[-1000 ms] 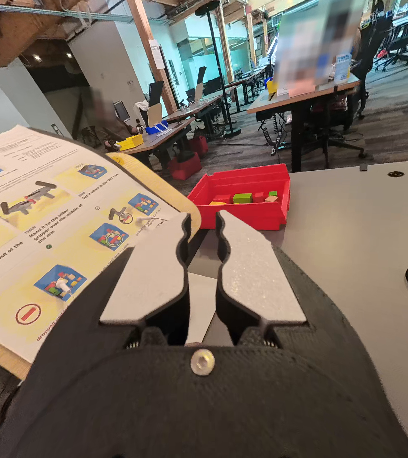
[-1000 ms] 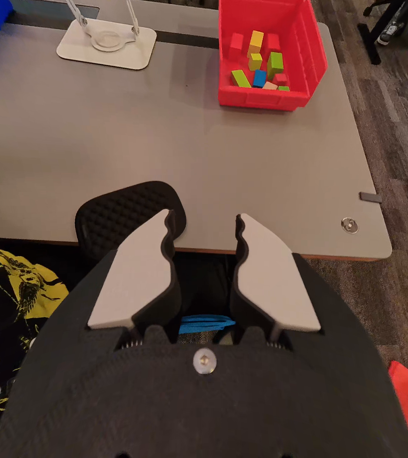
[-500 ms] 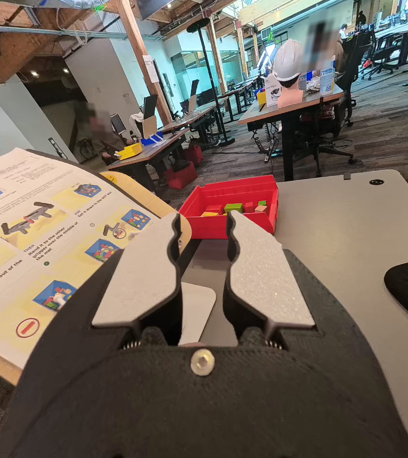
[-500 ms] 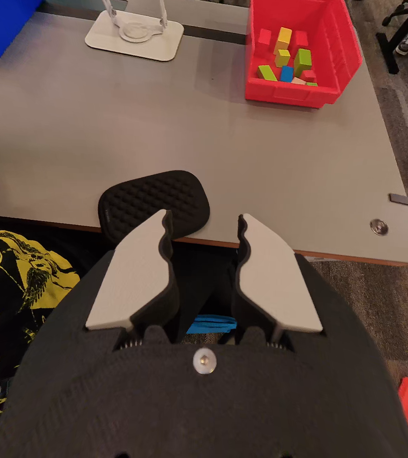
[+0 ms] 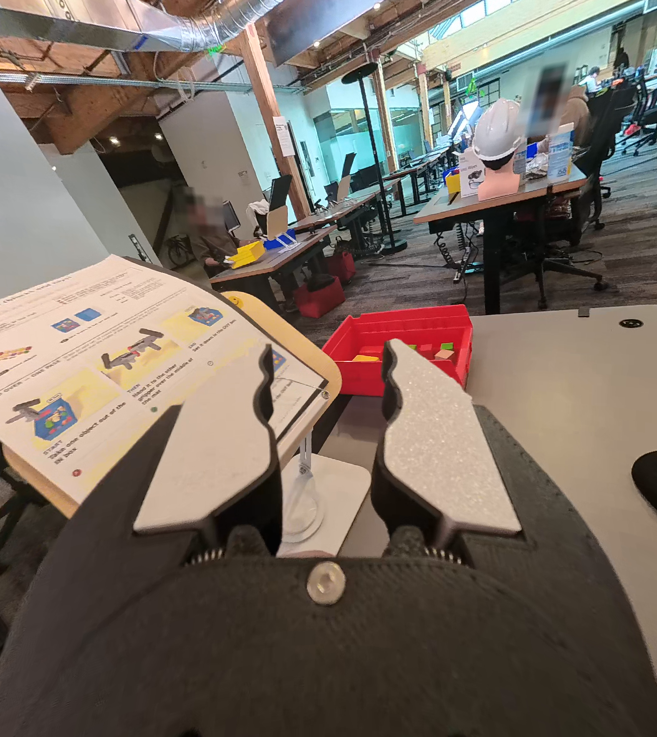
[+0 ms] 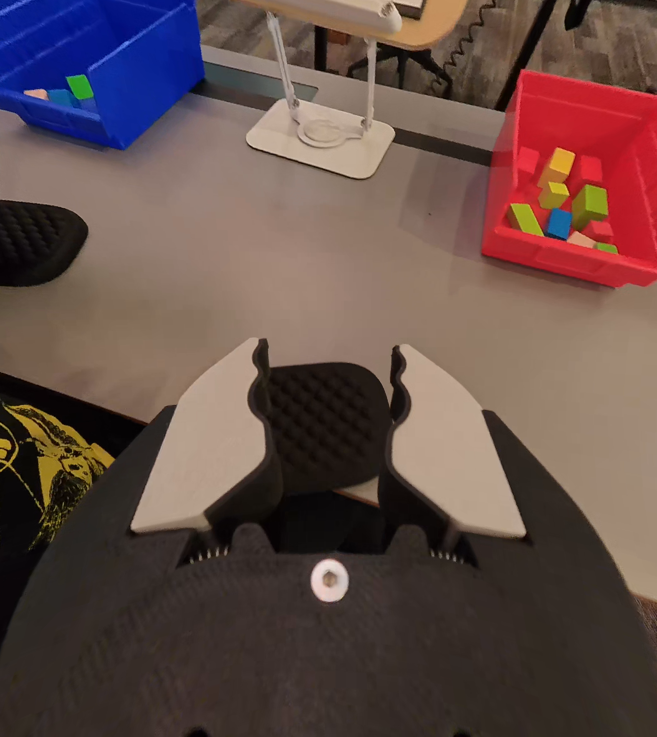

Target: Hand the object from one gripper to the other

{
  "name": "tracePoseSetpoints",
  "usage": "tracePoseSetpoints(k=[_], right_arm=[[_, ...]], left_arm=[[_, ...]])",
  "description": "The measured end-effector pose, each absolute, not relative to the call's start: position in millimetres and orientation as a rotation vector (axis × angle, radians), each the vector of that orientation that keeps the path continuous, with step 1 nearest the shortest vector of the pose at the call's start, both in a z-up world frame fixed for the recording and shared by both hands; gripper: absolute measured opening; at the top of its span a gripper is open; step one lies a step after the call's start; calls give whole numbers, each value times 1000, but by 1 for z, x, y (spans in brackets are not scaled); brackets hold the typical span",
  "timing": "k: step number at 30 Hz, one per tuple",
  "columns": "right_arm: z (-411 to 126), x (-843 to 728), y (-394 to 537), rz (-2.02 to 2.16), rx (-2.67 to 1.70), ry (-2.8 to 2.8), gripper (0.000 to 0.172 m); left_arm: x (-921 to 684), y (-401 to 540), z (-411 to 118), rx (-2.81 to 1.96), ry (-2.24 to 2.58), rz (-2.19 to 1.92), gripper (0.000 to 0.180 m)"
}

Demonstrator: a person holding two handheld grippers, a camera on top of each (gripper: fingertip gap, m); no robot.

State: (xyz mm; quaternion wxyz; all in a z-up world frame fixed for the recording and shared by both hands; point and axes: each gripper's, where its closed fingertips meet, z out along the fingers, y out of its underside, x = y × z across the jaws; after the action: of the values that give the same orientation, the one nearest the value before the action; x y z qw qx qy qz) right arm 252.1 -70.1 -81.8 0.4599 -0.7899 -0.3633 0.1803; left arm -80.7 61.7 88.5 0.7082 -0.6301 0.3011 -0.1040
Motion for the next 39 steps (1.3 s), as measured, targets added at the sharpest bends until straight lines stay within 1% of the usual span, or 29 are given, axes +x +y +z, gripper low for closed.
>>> tracePoseSetpoints(k=[12, 19, 24, 28, 33, 35, 37, 39], right_arm=[[-99, 172, -48, 627, -1875, -1030, 61], [-111, 149, -55, 653, -1831, -1085, 63], [-119, 128, -60, 719, -1782, -1107, 63], [-121, 105, -59, 770, -1734, -1133, 62], [-124, 81, -55, 843, -1707, -1127, 62], [-127, 72, -56, 876, -1707, -1129, 61], [-132, 62, -57, 899, -1710, -1148, 61], [-137, 54, -60, 912, -1713, -1171, 61]], left_arm=[[-101, 45, 113, -1340, 588, -270, 54], [-116, 33, 122, -1365, 557, -172, 57], [-158, 21, 111, -1487, 539, -19, 57], [-221, 11, 86, -1672, 545, 209, 57], [-311, -11, 30, -1967, 709, 565, 58], [-331, -15, -1, -2076, 808, 545, 55], [-357, -9, -34, -2236, 774, 517, 52], [-378, -3, -70, -2361, 871, 560, 50]])
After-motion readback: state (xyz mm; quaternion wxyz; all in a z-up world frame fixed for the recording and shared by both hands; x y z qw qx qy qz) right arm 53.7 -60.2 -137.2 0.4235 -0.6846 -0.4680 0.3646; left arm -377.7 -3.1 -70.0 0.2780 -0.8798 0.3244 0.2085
